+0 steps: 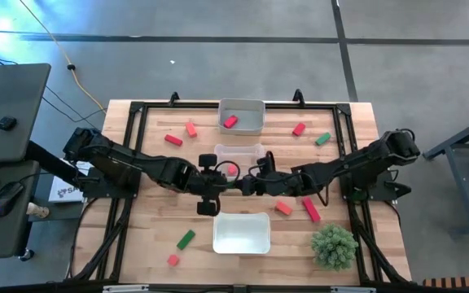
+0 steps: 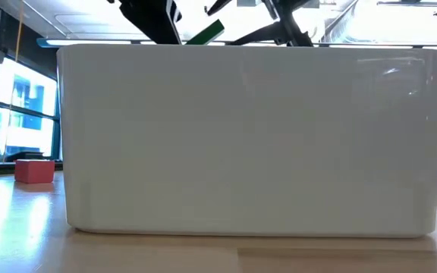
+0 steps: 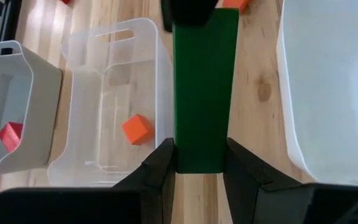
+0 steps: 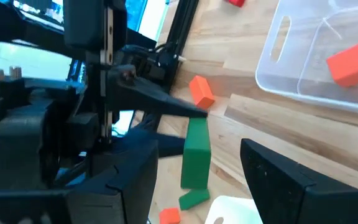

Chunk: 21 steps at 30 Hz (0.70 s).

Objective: Sort & place blocks by color
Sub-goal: Put the center left green block into the white bin

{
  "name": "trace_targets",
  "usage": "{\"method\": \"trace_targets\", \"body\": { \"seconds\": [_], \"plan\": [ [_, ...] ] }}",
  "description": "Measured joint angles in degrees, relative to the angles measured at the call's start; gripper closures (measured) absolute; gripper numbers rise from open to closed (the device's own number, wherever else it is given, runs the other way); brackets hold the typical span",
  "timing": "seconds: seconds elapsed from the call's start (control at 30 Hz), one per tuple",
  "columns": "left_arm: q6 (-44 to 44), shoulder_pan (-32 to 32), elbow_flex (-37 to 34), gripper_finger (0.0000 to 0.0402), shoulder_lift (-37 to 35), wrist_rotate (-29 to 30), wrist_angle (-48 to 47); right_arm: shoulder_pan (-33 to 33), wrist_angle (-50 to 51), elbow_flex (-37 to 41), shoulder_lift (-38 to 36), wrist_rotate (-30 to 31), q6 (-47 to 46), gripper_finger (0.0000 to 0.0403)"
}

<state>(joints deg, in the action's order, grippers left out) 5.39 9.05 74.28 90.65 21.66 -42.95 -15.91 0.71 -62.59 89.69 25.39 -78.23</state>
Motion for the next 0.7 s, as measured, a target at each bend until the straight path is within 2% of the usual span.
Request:
{"method": "trace_targets", "body": {
  "seconds": [0.23, 0.37, 0.5, 0.7],
  "plan": [
    [2.01, -0.96, 0.00, 0.0321, 0.02, -0.04, 2.26, 1.77, 0.10, 0.00, 0.00, -3.10, 1.15, 0.0187],
    [2.36, -1.58, 0.00, 0.0321, 0.04, -0.05, 2.55, 2.17, 0.77, 0.00, 0.00, -3.59, 1.33, 0.0202],
    [1.95, -1.71, 0.00, 0.0321, 0.06, -0.03, 2.59, 2.49, 2.64, 0.00, 0.00, -3.82, 1.33, 0.0239],
    [1.51, -1.74, -0.04, 0.0321, 0.11, 0.03, 2.92, 3.12, 2.55, 0.00, -0.07, -4.59, 4.37, 0.0317]
  ]
}}
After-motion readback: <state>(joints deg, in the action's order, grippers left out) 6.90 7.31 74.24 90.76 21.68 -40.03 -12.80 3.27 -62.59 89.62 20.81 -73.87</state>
